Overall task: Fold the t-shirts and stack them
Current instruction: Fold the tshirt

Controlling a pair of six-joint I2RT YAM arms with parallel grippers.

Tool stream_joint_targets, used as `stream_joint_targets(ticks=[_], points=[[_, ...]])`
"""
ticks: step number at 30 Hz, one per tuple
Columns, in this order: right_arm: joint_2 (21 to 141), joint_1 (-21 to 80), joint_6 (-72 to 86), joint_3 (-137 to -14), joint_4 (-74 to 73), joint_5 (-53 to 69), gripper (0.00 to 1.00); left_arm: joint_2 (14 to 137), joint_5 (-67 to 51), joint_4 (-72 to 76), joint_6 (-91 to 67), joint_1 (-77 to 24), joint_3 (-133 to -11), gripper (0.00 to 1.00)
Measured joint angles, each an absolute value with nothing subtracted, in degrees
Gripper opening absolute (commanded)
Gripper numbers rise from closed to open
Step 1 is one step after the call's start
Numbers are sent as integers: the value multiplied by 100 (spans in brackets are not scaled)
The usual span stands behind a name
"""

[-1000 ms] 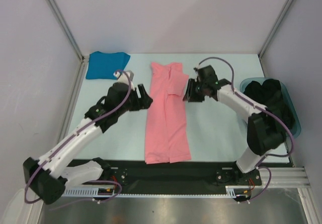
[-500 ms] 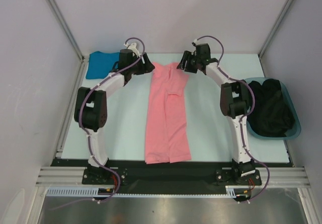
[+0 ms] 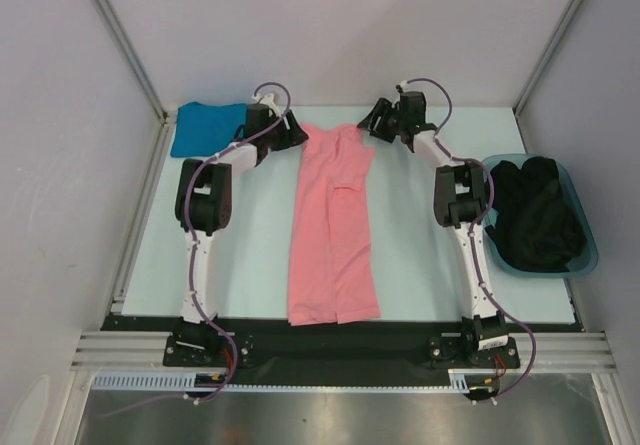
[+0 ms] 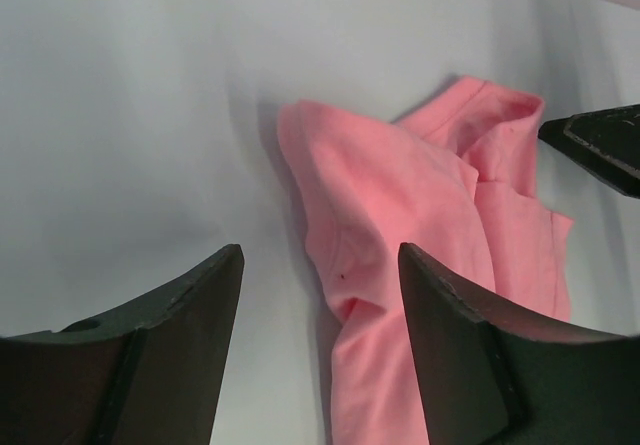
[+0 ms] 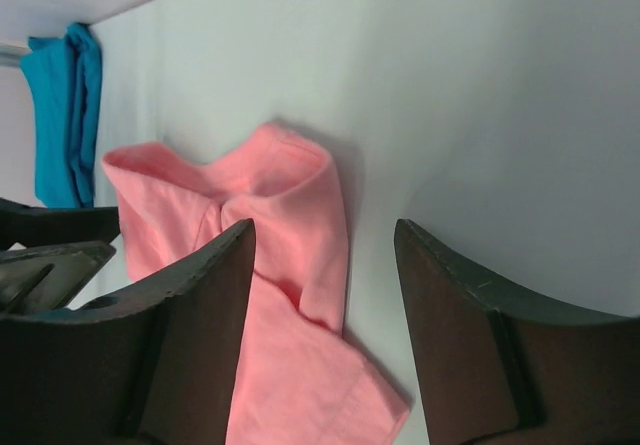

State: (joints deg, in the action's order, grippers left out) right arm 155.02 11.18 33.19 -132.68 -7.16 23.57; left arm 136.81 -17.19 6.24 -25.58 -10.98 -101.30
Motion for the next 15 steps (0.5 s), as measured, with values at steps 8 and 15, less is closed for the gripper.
stream_joint_targets(ticks=[8, 15], points=[[15780, 1133, 3667, -13493, -379, 2552, 54, 14256, -2097, 637, -3223, -871, -10836, 63], [15869, 1216, 3872, -13537, -268, 2591, 48, 14785, -2683, 834, -3922, -711, -11426, 58]])
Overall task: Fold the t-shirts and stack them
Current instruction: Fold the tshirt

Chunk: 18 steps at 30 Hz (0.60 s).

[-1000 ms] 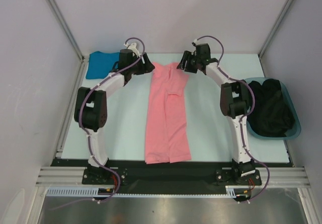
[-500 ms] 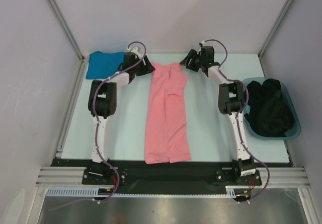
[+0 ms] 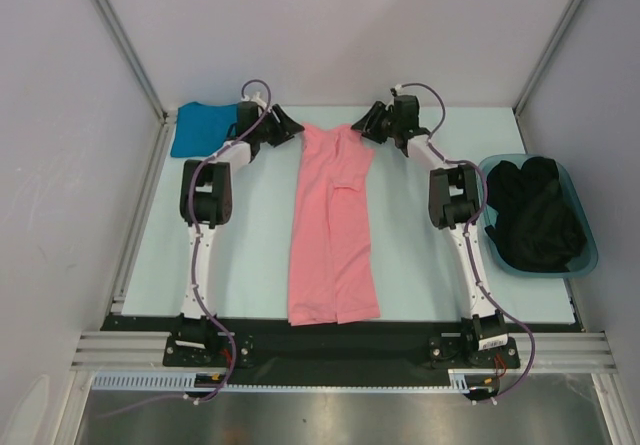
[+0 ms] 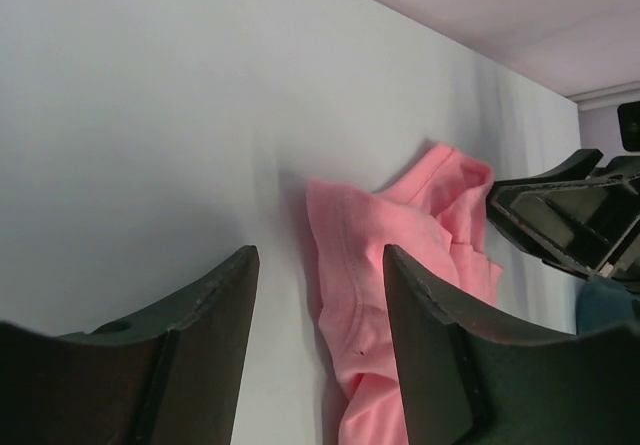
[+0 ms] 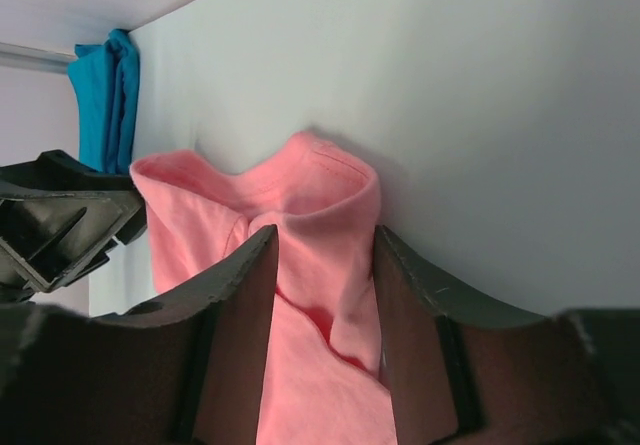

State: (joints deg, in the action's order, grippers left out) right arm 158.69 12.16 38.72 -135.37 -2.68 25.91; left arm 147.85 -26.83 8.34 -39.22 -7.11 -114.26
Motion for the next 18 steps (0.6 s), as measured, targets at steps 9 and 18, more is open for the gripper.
stream_joint_targets(ticks=[9, 18], points=[[15906, 1214, 4077, -13535, -198, 2580, 41, 15152, -3129, 738, -4265, -740, -11957, 56], [15989, 1214, 4285, -13476, -38, 2443, 5, 15397, -3168, 593, -4477, -775, -12569, 5]])
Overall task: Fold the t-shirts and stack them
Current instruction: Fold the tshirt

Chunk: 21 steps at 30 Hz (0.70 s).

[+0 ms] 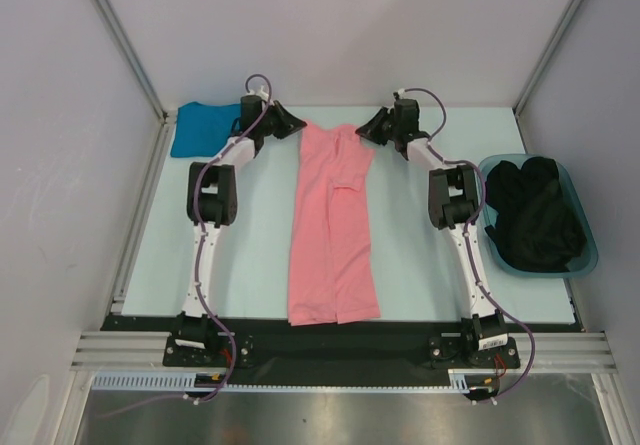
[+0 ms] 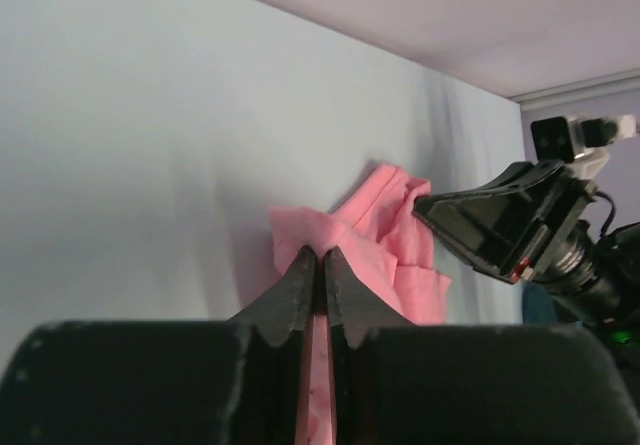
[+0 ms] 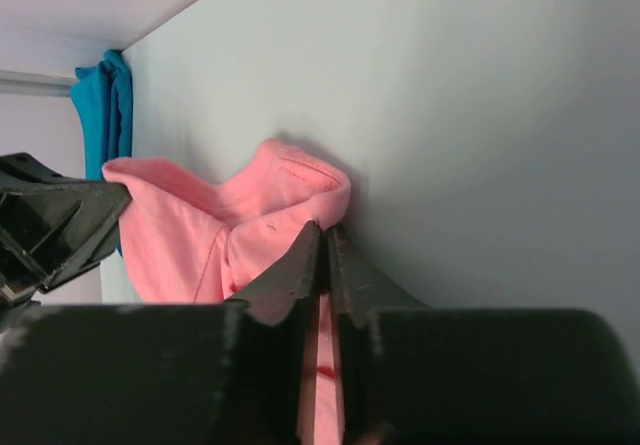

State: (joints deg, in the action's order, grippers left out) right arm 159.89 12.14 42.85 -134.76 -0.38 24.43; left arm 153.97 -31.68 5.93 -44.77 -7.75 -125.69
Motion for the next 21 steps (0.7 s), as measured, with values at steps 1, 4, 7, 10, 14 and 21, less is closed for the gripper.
stream_joint_targets(ticks=[1, 4, 7, 10, 14, 21], points=[[15989, 1214, 4320, -13439, 30, 2427, 0, 15452, -3177, 624, -4517, -775, -12648, 1], [15987, 1205, 4348, -13367, 198, 2381, 0, 15528, -3197, 727, -4569, -770, -12700, 0], [15935, 1173, 4292, -13137, 532, 2373, 0, 15550, -3203, 801, -4604, -744, -12715, 0], [15885, 1135, 4185, -13072, 600, 2342, 0, 15629, -3234, 812, -4613, -714, -12940, 0], [15845, 1015, 4123, -13072, 622, 2318, 0, 15723, -3212, 847, -4672, -661, -13148, 0], [15843, 827, 4082, -13117, 604, 2349, 11, 16103, -3046, 714, -4908, -591, -13404, 20]])
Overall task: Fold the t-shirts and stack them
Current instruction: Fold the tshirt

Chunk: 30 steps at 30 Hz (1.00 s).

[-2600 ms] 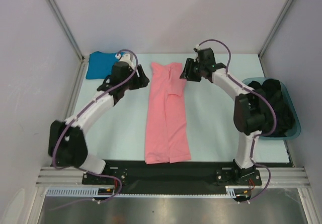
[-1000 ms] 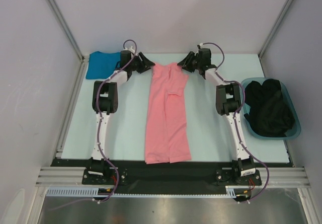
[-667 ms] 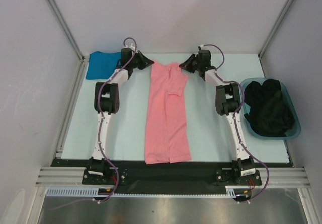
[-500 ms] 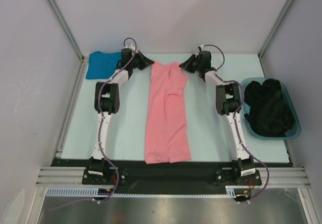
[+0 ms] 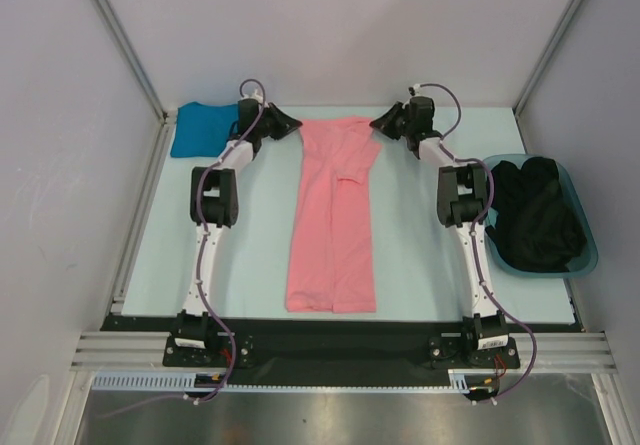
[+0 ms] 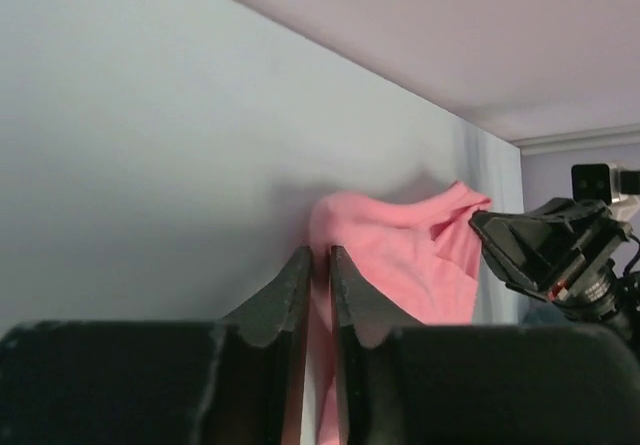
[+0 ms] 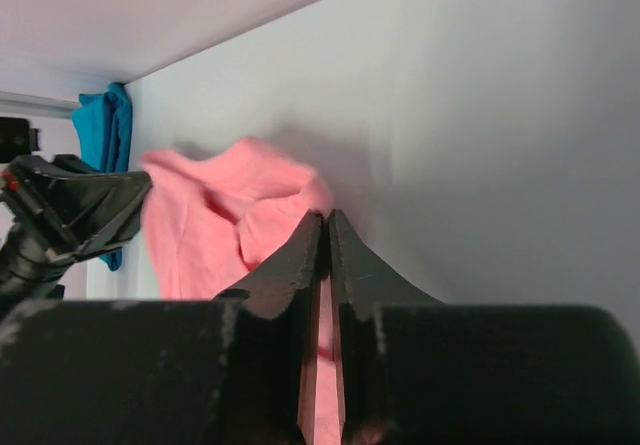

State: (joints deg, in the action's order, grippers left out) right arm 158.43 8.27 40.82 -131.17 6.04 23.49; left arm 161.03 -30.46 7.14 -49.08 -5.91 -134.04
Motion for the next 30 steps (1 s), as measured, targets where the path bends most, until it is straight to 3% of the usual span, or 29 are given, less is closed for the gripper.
stream_joint_targets(ticks=[1, 3, 4, 5, 6, 14, 18, 30], points=[[15869, 816, 4091, -13168, 596, 2383, 16, 16182, -3022, 659, -4947, -591, -13482, 41], [15920, 810, 4093, -13297, 593, 2427, 29, 16287, -3017, 646, -5070, -580, -13581, 48], [15926, 808, 4093, -13329, 591, 2449, 32, 16287, -2982, 628, -5089, -576, -13629, 66], [15933, 805, 4071, -13353, 593, 2464, 38, 16282, -2928, 609, -5033, -576, -13686, 74], [15933, 803, 4047, -13367, 589, 2488, 45, 16278, -2908, 622, -5054, -569, -13743, 75], [15631, 633, 3706, -13111, 21, 2615, 55, 15738, -2646, -158, -4460, -508, -13382, 71], [15205, 515, 3317, -12698, -615, 2683, 54, 14999, -2650, -467, -4084, -537, -12361, 65], [14595, 552, 2915, -11983, -1439, 2884, 46, 13209, -2309, -1343, -2888, -1601, -10311, 64]])
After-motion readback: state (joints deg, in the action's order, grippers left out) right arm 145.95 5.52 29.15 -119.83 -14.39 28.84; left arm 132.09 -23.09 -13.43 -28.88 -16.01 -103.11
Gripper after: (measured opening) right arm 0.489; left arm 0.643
